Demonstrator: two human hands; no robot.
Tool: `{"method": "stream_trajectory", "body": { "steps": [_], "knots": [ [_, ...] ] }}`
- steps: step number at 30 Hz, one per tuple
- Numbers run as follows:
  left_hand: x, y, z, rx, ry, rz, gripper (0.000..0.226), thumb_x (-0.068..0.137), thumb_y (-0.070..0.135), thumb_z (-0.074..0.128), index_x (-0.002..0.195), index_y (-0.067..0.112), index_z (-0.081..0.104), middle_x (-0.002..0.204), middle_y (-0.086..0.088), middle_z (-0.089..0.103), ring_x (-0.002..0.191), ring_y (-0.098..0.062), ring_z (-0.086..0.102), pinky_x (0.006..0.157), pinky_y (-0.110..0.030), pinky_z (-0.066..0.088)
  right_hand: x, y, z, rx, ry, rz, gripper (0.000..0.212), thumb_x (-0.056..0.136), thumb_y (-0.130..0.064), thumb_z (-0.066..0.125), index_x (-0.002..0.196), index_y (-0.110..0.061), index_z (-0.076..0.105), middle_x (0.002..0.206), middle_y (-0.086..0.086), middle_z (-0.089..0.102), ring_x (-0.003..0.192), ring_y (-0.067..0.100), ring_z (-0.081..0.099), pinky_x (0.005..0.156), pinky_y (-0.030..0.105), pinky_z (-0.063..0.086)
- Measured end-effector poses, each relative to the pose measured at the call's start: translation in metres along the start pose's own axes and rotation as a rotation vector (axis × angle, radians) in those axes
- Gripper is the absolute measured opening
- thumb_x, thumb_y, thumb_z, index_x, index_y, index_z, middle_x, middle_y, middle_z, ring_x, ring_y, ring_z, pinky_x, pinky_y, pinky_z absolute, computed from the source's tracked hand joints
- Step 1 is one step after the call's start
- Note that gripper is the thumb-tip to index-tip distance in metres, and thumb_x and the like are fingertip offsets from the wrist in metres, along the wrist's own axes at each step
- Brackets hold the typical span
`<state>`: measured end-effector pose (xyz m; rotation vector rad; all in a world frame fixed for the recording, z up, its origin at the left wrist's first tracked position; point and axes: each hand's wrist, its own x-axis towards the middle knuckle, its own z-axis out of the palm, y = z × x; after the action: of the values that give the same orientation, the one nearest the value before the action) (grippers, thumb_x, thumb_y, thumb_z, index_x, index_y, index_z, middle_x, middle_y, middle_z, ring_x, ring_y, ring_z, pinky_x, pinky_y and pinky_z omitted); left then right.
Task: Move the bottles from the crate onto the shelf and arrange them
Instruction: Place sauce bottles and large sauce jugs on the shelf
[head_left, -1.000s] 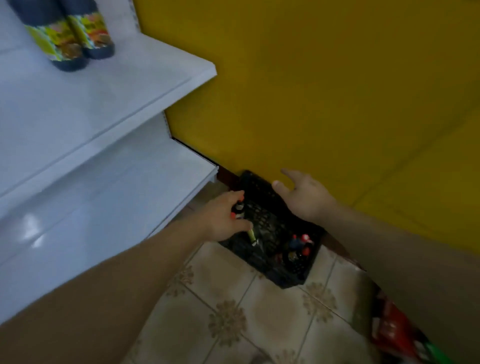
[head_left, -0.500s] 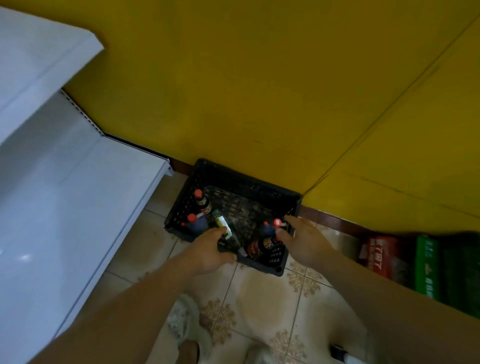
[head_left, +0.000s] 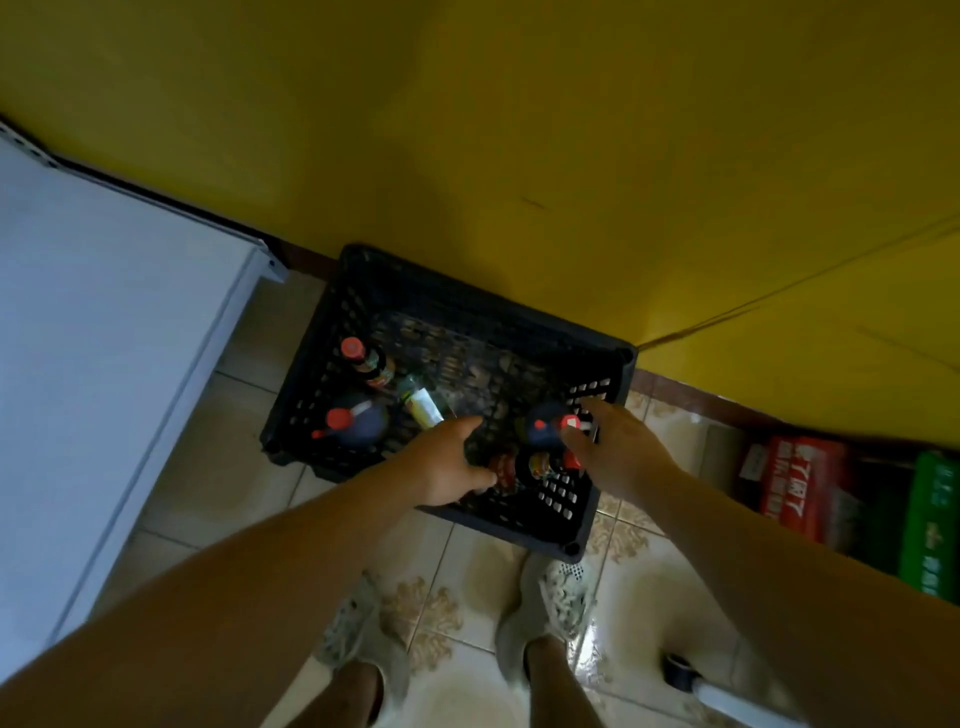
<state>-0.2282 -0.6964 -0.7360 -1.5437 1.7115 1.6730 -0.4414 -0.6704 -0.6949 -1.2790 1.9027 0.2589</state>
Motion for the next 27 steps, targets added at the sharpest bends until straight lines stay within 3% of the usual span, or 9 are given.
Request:
{"method": "stream_trajectory", "body": {
  "steps": [4,8,14,18,21,23,25,26,27],
  "knots": [
    [0.073,0.004,0.038,-0.020,0.046,0.026,0.074,0.089,0.030,0.063,0.150,0.022,0.021,0.155,-0.007,0.024,0.138,-0.026,0.033,0.111,-0.033,0.031,0.056,0.039,0.014,-0.247,0.019,-0.148,0.060,0.095,-0.044,0.049,0.147,-0.019,0.033,0.150,0.006,0.036,0.142,0.026,0.025,0.112,0.035,0.026],
    [0.140,0.009,0.082,-0.036,0.137,0.051,0.061,0.092,0.020,0.058,0.146,0.021,0.031,0.149,-0.008,0.036,0.134,-0.026,0.038,0.111,-0.032,0.031,0.099,0.070,0.021,-0.526,-0.009,-0.325,0.063,0.092,-0.046,0.050,0.148,-0.024,0.030,0.154,-0.001,0.032,0.149,0.022,0.005,0.118,0.039,0.004],
    [0.177,0.009,0.104,-0.012,0.370,0.081,0.040,0.093,0.024,0.057,0.131,0.012,0.054,0.134,-0.010,0.053,0.121,-0.028,0.051,0.096,-0.027,0.037,0.116,0.095,0.042,-0.590,0.051,-0.401,0.054,0.092,-0.048,0.046,0.142,-0.027,0.038,0.152,-0.007,0.036,0.149,0.021,0.000,0.117,0.043,-0.011],
    [0.165,0.009,0.090,-0.055,0.356,0.090,0.035,0.093,0.023,0.057,0.126,0.010,0.057,0.127,-0.011,0.057,0.114,-0.028,0.055,0.087,-0.024,0.039,0.115,0.088,0.045,-0.412,0.106,-0.353,0.045,0.092,-0.046,0.050,0.134,-0.030,0.048,0.145,-0.005,0.047,0.148,0.021,0.007,0.117,0.039,-0.009],
    [0.142,0.018,0.067,-0.112,0.364,0.128,0.030,0.092,0.019,0.058,0.120,0.008,0.060,0.123,-0.012,0.056,0.112,-0.028,0.054,0.086,-0.023,0.040,0.106,0.075,0.036,-0.159,0.069,-0.347,0.038,0.092,-0.037,0.057,0.127,-0.022,0.055,0.135,0.004,0.054,0.142,0.025,0.027,0.116,0.035,0.016],
    [0.115,0.029,0.045,-0.161,0.369,0.144,0.022,0.092,0.017,0.059,0.112,0.009,0.062,0.119,-0.014,0.055,0.109,-0.029,0.055,0.089,-0.031,0.044,0.090,0.058,0.020,0.187,0.019,-0.341,0.029,0.093,-0.029,0.059,0.120,-0.018,0.058,0.115,0.003,0.059,0.115,0.020,0.051,0.089,0.023,0.039],
    [0.082,0.041,0.020,-0.182,0.389,0.140,0.008,0.092,0.018,0.058,0.097,0.011,0.060,0.112,-0.015,0.056,0.103,-0.028,0.055,0.088,-0.037,0.044,0.065,0.033,0.000,0.446,-0.017,-0.341,0.013,0.096,-0.024,0.055,0.110,-0.022,0.056,0.094,-0.008,0.054,0.082,-0.002,0.052,0.064,0.011,0.036],
    [0.062,0.048,0.008,-0.194,0.404,0.150,0.010,0.092,0.017,0.058,0.091,0.007,0.059,0.106,-0.015,0.056,0.098,-0.027,0.055,0.085,-0.038,0.044,0.051,0.019,-0.011,0.511,-0.005,-0.359,0.005,0.097,-0.021,0.054,0.099,-0.026,0.053,0.084,-0.011,0.050,0.072,-0.007,0.050,0.060,0.010,0.036],
    [0.043,0.053,-0.003,-0.229,0.412,0.176,0.012,0.092,0.014,0.057,0.087,0.004,0.058,0.099,-0.015,0.055,0.091,-0.025,0.055,0.082,-0.038,0.042,0.037,0.005,-0.021,0.546,0.027,-0.381,0.013,0.097,-0.019,0.054,0.089,-0.028,0.048,0.078,-0.010,0.047,0.065,-0.009,0.049,0.058,0.009,0.036]
  ]
}}
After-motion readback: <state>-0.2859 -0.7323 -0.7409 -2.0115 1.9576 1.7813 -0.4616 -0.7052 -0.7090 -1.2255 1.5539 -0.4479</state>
